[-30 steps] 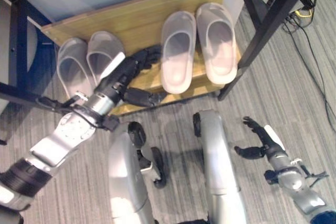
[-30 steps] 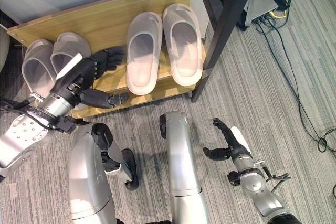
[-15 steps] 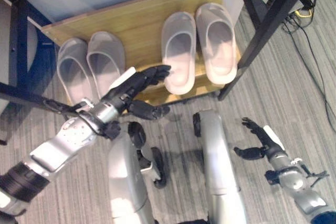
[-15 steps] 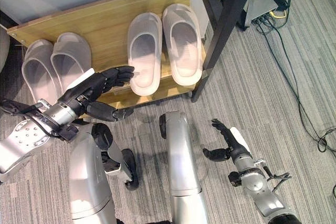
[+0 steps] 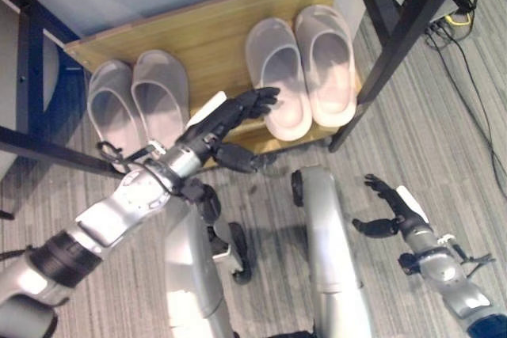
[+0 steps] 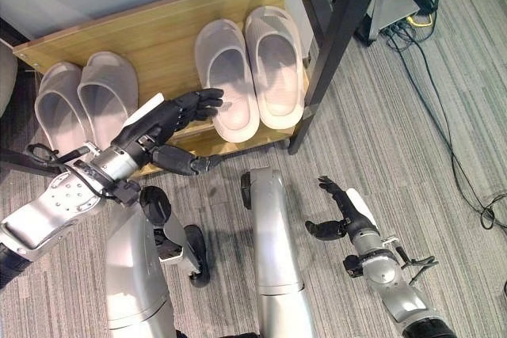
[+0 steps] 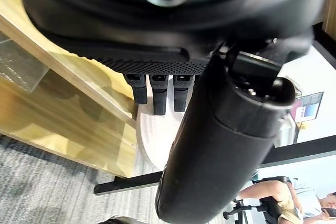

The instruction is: Arrange the slippers neatly on the shoe rack.

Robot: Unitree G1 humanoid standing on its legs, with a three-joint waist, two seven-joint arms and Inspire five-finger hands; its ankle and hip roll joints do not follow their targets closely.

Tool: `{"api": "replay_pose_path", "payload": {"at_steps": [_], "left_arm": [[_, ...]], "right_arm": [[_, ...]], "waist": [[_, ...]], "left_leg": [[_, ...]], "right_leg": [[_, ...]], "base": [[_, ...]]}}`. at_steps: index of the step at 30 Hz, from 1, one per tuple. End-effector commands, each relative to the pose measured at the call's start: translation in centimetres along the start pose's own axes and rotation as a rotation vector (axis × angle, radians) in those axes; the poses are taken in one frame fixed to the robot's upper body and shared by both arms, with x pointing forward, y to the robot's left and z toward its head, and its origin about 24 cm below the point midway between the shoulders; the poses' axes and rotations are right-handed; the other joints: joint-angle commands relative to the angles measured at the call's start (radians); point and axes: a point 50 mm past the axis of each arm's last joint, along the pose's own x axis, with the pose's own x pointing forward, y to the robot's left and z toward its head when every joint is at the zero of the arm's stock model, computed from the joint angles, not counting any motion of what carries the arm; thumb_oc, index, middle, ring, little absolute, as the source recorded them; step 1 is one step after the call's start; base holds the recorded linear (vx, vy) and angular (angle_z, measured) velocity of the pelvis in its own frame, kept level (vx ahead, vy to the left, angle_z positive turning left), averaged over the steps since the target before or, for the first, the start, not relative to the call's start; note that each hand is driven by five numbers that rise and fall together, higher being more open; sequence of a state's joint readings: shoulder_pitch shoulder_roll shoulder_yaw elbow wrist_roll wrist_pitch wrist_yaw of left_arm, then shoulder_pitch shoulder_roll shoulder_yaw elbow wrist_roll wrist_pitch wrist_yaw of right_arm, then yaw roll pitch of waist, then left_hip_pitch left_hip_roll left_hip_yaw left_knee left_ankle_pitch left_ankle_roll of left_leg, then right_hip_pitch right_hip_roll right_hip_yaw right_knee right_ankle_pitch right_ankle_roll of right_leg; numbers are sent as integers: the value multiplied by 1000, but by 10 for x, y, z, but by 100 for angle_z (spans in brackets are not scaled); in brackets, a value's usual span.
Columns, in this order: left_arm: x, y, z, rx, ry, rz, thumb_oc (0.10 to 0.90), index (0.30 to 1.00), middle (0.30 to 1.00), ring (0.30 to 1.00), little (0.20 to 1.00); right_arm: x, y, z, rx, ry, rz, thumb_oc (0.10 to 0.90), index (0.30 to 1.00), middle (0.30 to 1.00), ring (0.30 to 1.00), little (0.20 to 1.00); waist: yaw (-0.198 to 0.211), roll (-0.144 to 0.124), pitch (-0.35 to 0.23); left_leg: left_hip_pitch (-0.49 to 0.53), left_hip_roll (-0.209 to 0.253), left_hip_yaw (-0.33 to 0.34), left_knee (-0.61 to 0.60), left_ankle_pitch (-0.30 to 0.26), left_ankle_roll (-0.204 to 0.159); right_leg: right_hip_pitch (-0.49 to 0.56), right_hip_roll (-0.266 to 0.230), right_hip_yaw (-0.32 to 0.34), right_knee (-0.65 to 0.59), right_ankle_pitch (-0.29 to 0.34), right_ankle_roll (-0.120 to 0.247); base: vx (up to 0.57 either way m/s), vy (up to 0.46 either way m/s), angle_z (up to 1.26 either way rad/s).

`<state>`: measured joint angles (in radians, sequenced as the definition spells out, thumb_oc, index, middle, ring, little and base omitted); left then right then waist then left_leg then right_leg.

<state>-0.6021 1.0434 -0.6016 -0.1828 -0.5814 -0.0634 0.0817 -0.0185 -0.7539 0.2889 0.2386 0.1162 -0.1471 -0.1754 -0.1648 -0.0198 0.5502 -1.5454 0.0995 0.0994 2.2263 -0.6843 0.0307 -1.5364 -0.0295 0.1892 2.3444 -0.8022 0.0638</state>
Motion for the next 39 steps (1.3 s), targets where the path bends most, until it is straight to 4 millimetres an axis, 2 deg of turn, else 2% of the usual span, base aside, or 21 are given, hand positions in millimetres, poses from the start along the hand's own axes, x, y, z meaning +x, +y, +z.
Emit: {"api": "replay_pose_path", "payload": {"at_steps": [1, 6, 12, 16, 20, 22, 24, 25, 26, 28, 29, 31, 32, 34, 35, 38, 39], "left_arm": [[19, 11, 61, 54, -317, 55, 800, 900, 900, 900, 900], [9, 24, 69, 97, -363, 129, 800, 900, 900, 900, 900], [-14, 37, 86, 96, -490, 273, 800, 900, 900, 900, 900], [-36, 32, 81, 90, -497, 317, 800, 900, 900, 900, 900], [-57, 28, 67, 55, -465, 402, 800, 900, 900, 900, 900], [-65, 27, 62, 35, -459, 445, 800, 900, 900, 900, 900], [-67, 28, 60, 10, -468, 486, 800, 900, 900, 900, 900], [-67, 29, 61, 13, -472, 488, 800, 900, 900, 900, 900], [-66, 29, 61, -5, -486, 508, 800, 900, 900, 900, 900], [-63, 34, 61, -30, -519, 553, 800, 900, 900, 900, 900], [-58, 34, 56, -49, -518, 586, 800, 900, 900, 900, 900], [-50, 31, 41, -72, -465, 591, 800, 900, 900, 900, 900], [-46, 28, 30, -53, -415, 570, 800, 900, 900, 900, 900], [-39, 15, 7, -94, -323, 534, 800, 900, 900, 900, 900], [-37, -2, -16, -117, -222, 485, 800, 900, 900, 900, 900], [-35, -10, -27, -114, -172, 462, 800, 900, 900, 900, 900], [-38, -25, -47, -137, -74, 418, 800, 900, 900, 900, 900]], "right_arm": [[7, -29, 43, -77, -222, -89, 800, 900, 900, 900, 900], [2, -29, 39, -77, -215, -94, 800, 900, 900, 900, 900], [-4, -28, 37, -68, -226, -126, 800, 900, 900, 900, 900], [-11, -26, 38, -74, -243, -136, 800, 900, 900, 900, 900], [-14, -28, 44, -62, -279, -180, 800, 900, 900, 900, 900], [-12, -31, 51, -52, -310, -217, 800, 900, 900, 900, 900], [-6, -37, 63, -51, -361, -260, 800, 900, 900, 900, 900], [-5, -38, 64, -53, -365, -263, 800, 900, 900, 900, 900], [-1, -43, 72, -46, -400, -295, 800, 900, 900, 900, 900], [8, -54, 91, -32, -471, -354, 800, 900, 900, 900, 900], [14, -63, 106, -5, -534, -413, 800, 900, 900, 900, 900], [20, -72, 122, 20, -593, -469, 800, 900, 900, 900, 900], [22, -74, 126, 25, -608, -476, 800, 900, 900, 900, 900], [26, -64, 124, 46, -596, -446, 800, 900, 900, 900, 900], [28, -53, 119, 74, -578, -411, 800, 900, 900, 900, 900], [29, -47, 117, 85, -571, -392, 800, 900, 900, 900, 900], [30, -34, 111, 113, -544, -339, 800, 900, 900, 900, 900]], "waist": [[14, 6, -30], [29, 13, -30], [50, 25, -30], [63, 28, -30], [80, 25, -30], [96, 25, -30], [114, 17, -30], [113, 18, -30], [124, 9, -30], [138, -2, -30], [147, 0, -30], [149, 41, -30], [148, 60, -48], [146, 78, -116], [144, 77, -137], [143, 76, -140], [148, 69, -167]], "left_leg": [[-25, -65, -68, -155, 17, -51], [-25, -63, -75, -147, 15, -55], [-25, -68, -73, -162, 6, -57], [-25, -70, -73, -178, 3, -59], [-25, -72, -82, -211, 11, -58], [-25, -68, -88, -270, 25, -53], [-25, -68, -81, -374, 37, -51], [-25, -68, -82, -386, 46, -50], [-25, -71, -77, -451, 60, -52], [-25, -83, -70, -600, 131, -50], [-25, -96, -86, -724, 198, -49], [-25, -102, -125, -874, 298, -53], [-25, -105, -148, -951, 342, -55], [-13, -114, -165, -1055, 399, -62], [73, -120, -170, -1155, 433, -69], [136, -122, -179, -1235, 471, -74], [234, -115, -198, -1345, 511, -75]], "right_leg": [[-34, -86, 32, -165, 100, -39], [-34, -84, 24, -157, 101, -42], [-34, -84, 24, -168, 103, -45], [-34, -77, 29, -183, 118, -49], [-34, -68, 23, -218, 147, -57], [-34, -61, 10, -273, 172, -62], [-34, -58, -2, -376, 193, -65], [-34, -58, -5, -390, 202, -67], [-34, -51, -11, -452, 222, -66], [-34, -43, -34, -601, 300, -67], [-29, -50, -67, -719, 352, -63], [13, -79, -136, -886, 401, -49], [34, -89, -168, -981, 426, -43], [68, -102, -210, -1115, 469, -39], [154, -104, -226, -1225, 498, -35], [211, -102, -237, -1298, 523, -34], [289, -102, -255, -1389, 546, -23]], "base": [[0, 0, 0], [0, 0, 0], [0, 0, 0], [32, -2, 0], [69, -23, 1], [87, 1, -2], [15, 11, -3], [-31, -13, -17], [-103, 4, -24], [-223, -4, -27], [-303, -1, -15], [-263, 10, 9], [-177, -10, 30], [-156, -35, 50], [-134, -35, 47], [-86, -38, 20], [-53, -62, 0]]}}
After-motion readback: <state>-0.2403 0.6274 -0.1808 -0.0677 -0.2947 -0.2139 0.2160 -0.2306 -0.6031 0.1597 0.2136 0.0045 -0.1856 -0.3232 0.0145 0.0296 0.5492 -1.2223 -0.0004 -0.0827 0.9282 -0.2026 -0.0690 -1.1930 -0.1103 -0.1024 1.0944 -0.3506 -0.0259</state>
